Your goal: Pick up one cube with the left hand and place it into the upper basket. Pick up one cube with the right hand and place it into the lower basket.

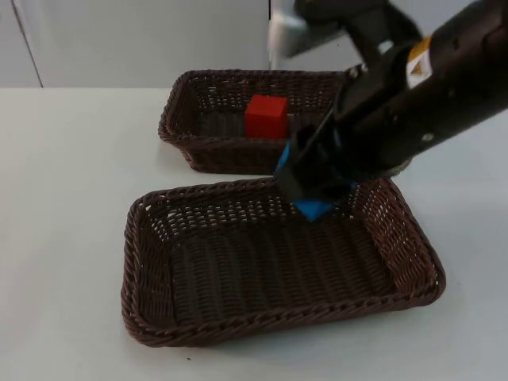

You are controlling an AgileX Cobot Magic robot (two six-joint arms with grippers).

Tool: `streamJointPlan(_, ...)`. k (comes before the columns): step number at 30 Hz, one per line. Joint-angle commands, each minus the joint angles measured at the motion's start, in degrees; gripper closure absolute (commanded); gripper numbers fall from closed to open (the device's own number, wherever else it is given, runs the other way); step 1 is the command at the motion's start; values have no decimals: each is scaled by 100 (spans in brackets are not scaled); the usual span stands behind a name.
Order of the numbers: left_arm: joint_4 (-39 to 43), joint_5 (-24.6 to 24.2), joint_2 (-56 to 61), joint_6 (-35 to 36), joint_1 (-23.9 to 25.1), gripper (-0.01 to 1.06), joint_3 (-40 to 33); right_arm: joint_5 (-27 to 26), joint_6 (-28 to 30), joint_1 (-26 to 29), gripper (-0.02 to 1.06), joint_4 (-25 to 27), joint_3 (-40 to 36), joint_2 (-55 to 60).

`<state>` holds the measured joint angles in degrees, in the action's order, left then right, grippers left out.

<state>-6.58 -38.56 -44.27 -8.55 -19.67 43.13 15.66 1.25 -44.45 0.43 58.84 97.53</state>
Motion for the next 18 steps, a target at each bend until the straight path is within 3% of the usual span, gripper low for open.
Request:
streamJointPlan(1,0,9,26,33,-29,31,-17,-221,59,-26,105,-6,25,198)
streamJointPlan(6,0,9,26,33,-29,31,-17,-644,37,-26,105,-6,48,644)
streamJointPlan(18,0,9,26,33,-29,31,-17,-473,-125,-12,105,-6,631,1477)
